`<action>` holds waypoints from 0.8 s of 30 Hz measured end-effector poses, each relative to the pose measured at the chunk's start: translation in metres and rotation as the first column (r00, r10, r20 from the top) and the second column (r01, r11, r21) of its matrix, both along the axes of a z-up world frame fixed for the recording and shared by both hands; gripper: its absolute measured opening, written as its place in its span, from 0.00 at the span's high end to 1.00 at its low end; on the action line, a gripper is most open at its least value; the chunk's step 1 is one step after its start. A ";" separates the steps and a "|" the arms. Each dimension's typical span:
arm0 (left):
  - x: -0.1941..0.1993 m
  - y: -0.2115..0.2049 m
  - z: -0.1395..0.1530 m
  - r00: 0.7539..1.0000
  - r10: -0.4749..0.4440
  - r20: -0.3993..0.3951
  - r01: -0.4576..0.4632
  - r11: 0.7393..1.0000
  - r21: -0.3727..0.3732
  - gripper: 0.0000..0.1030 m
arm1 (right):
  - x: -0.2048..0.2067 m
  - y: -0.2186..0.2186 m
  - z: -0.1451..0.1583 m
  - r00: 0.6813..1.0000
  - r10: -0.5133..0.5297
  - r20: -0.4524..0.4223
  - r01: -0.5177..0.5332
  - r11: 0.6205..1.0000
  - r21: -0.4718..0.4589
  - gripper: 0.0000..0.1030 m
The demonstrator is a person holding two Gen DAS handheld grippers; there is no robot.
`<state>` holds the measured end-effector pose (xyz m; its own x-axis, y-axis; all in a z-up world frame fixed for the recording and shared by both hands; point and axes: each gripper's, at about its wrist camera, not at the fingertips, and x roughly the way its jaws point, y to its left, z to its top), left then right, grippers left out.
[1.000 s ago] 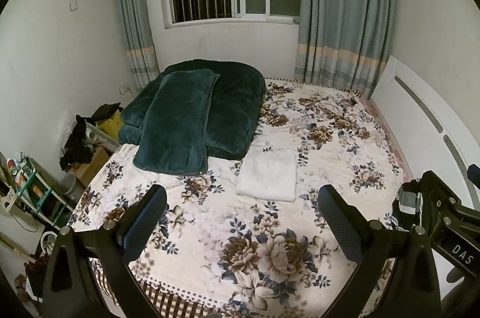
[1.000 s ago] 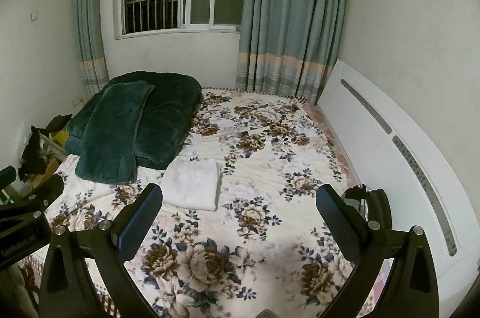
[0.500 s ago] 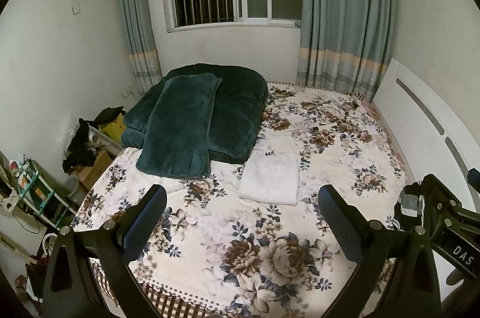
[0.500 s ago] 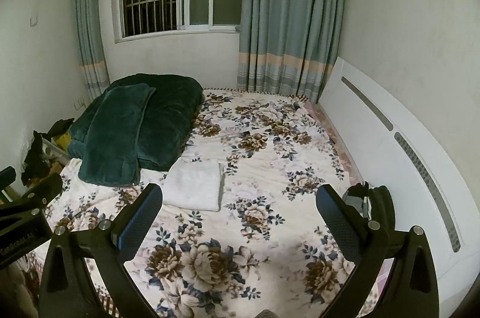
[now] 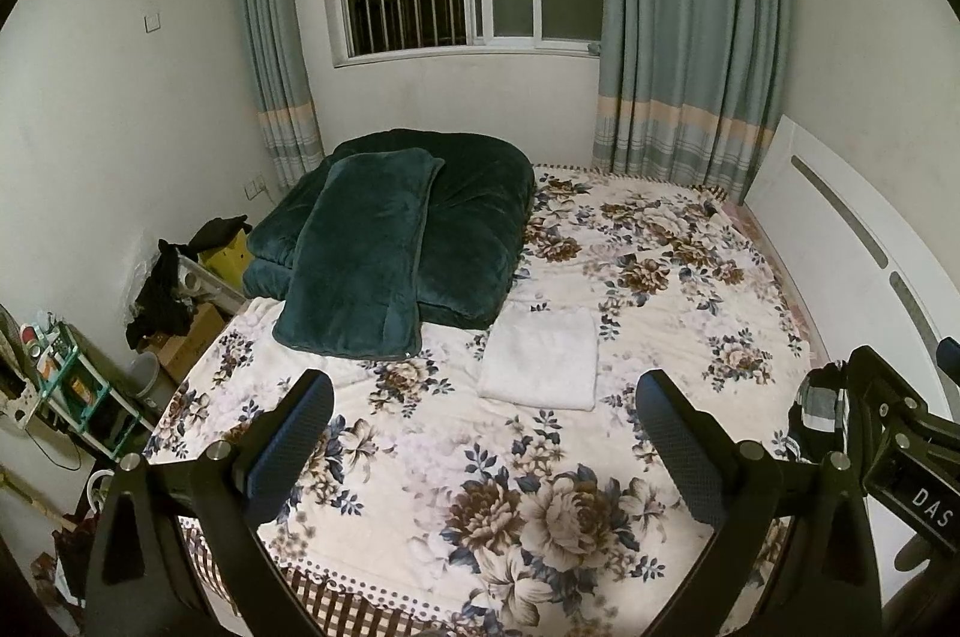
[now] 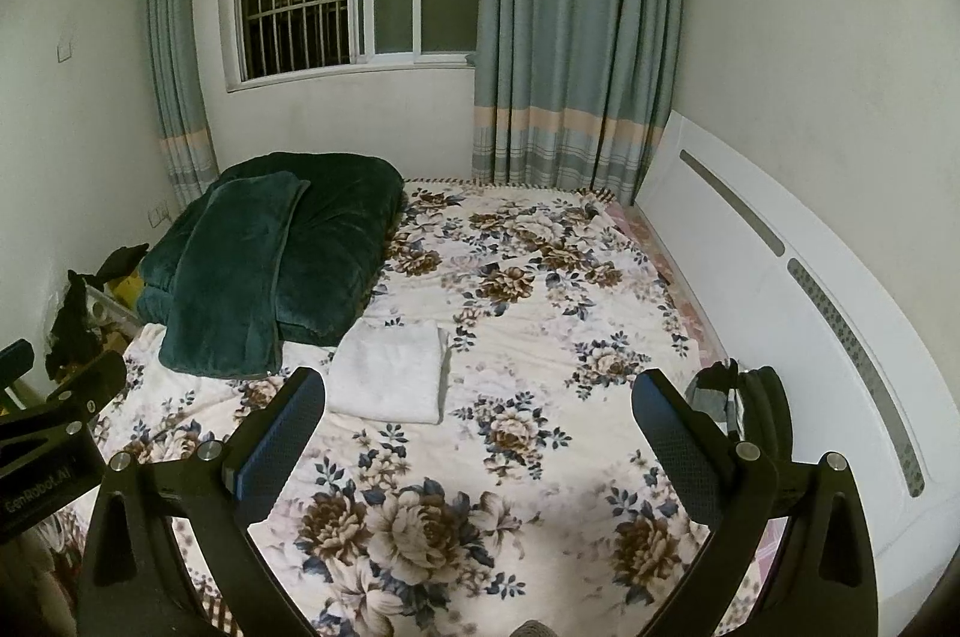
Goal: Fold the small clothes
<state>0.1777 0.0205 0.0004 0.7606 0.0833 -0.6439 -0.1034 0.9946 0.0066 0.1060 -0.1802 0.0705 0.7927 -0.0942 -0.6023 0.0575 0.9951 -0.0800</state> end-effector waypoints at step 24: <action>0.001 0.003 0.005 1.000 0.006 0.016 -0.006 1.000 0.009 0.00 | -0.011 0.005 -0.002 1.000 -0.023 0.005 0.022 1.000 0.006 0.00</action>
